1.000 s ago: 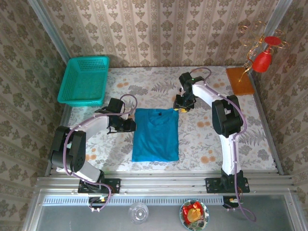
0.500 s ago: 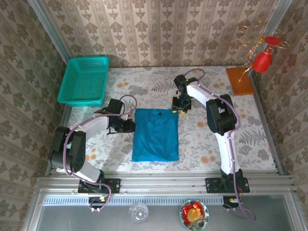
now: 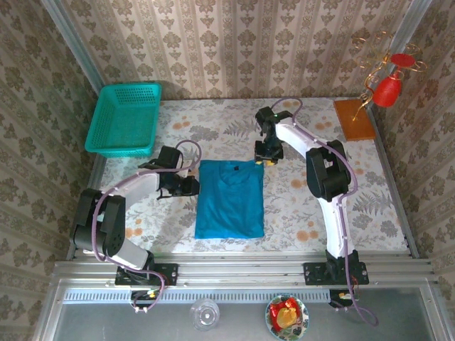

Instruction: Fold the inside-out t-shirt

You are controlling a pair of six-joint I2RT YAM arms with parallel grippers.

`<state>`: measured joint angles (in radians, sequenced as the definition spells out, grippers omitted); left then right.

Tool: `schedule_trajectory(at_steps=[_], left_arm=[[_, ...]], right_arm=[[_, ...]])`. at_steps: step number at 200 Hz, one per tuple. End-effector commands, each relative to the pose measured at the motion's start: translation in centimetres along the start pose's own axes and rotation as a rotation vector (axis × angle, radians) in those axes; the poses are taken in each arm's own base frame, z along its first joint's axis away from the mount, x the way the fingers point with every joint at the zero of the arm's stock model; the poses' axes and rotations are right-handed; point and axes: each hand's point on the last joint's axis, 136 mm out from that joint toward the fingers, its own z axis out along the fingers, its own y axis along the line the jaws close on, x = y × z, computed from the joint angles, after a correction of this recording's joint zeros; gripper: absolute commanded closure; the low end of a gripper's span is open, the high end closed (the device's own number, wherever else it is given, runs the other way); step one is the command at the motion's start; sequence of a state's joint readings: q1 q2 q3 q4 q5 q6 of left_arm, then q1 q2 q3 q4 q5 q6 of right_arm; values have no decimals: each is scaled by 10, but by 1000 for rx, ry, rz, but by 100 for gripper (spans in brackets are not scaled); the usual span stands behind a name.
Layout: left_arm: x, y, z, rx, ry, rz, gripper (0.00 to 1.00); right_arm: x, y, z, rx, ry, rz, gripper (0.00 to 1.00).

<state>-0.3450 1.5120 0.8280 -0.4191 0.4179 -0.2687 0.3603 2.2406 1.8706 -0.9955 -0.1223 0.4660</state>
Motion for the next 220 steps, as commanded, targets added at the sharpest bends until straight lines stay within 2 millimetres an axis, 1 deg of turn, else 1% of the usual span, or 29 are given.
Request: schedule_trajectory(at_steps=[1, 38, 55, 89, 107, 125, 139, 154, 171, 186, 200, 220], left_arm=[[3, 2, -6, -11, -10, -4, 80], [5, 2, -8, -16, -10, -1, 80], [6, 3, -8, -20, -6, -1, 80], [8, 5, -9, -26, -7, -2, 80], [8, 6, -10, -31, -7, -3, 81], [9, 7, -10, -33, -7, -4, 80], [9, 8, -11, -36, -12, -6, 80], [7, 9, -12, -39, -25, -13, 80], [-2, 8, -15, -37, -53, -26, 78], [-12, 10, -16, -41, -85, -42, 74], [-25, 12, -18, -33, -118, -67, 71], [-47, 12, -19, -2, -172, -103, 66]], right_arm=[[5, 2, -16, 17, -10, -30, 65], [13, 4, 4, 16, 39, -25, 63], [16, 2, 14, 46, 60, -27, 63], [20, -10, 38, 109, 96, -23, 63], [24, -10, 46, 111, 112, -22, 64], [27, -9, 51, 101, 119, -20, 68], [27, -7, 52, 93, 113, -18, 75], [24, -8, 49, 92, 97, -19, 82], [20, -9, 44, 85, 87, -32, 88], [14, -13, 39, 84, 81, -48, 94], [8, -13, 36, 74, 70, -83, 95], [-1, -3, 36, 32, 55, -145, 96]])
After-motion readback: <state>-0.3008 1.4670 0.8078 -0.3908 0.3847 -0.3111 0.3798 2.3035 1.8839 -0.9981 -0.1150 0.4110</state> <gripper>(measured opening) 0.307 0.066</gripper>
